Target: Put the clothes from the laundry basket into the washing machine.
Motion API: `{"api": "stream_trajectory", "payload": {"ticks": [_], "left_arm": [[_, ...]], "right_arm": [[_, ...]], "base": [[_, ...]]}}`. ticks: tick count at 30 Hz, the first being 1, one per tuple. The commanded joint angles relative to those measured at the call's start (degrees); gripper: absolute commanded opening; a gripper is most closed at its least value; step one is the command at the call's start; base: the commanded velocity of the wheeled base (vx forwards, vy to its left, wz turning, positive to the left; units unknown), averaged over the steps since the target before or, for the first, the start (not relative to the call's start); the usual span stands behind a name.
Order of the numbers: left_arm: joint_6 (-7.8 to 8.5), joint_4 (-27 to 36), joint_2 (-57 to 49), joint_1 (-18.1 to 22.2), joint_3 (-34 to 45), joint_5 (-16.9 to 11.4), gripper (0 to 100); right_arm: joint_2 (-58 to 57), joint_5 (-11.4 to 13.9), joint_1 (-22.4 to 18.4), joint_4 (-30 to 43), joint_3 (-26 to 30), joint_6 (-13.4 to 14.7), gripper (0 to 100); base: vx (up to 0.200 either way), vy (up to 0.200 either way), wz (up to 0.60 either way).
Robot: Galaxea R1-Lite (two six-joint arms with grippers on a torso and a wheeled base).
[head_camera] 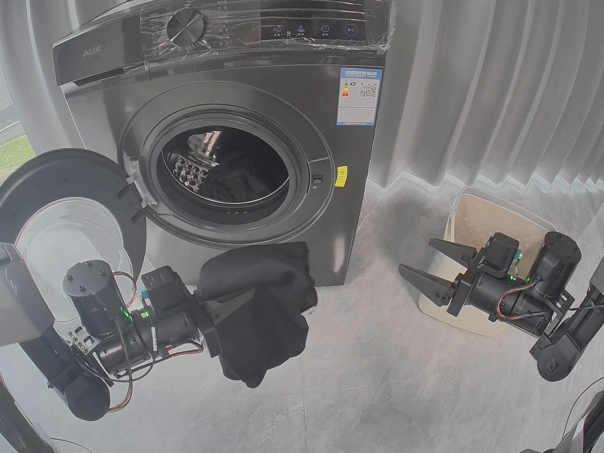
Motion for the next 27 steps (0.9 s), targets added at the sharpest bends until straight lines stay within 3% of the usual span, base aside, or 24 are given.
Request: {"api": "stream_trajectory", "payload": {"ticks": [1, 3, 16, 19, 22, 27], "left_arm": [[-7.39, 0.2, -6.3, -3.8, 1.0, 17.3, 0], [-8.53, 0.2, -6.3, -4.0, -0.9, 21.0, 0], [-8.0, 0.2, -6.5, -2.0, 0.6, 20.5, 0], [-7.83, 0.2, -6.1, -1.8, 0.8, 20.5, 0], [-7.3, 0.2, -5.4, -1.9, 0.7, 20.5, 0], [-5.36, 0.2, -4.6, -1.9, 1.0, 20.6, 0]], "right_arm": [[0.1, -0.1, 1.2, 0.0, -0.8, 0.0, 100], [0.1, -0.2, 1.4, 0.0, -0.9, 0.0, 100], [0.1, -0.2, 1.5, 0.0, -0.9, 0.1, 100], [0.1, -0.2, 1.5, 0.0, -0.9, 0.1, 100], [0.1, -0.2, 1.5, 0.0, -0.9, 0.1, 100], [0.1, -0.2, 1.5, 0.0, -0.8, 0.1, 100]], "base": [[0.0, 0.0, 0.0], [0.0, 0.0, 0.0], [0.0, 0.0, 0.0], [0.2, 0.0, 0.0], [0.2, 0.0, 0.0], [0.0, 0.0, 0.0]]}}
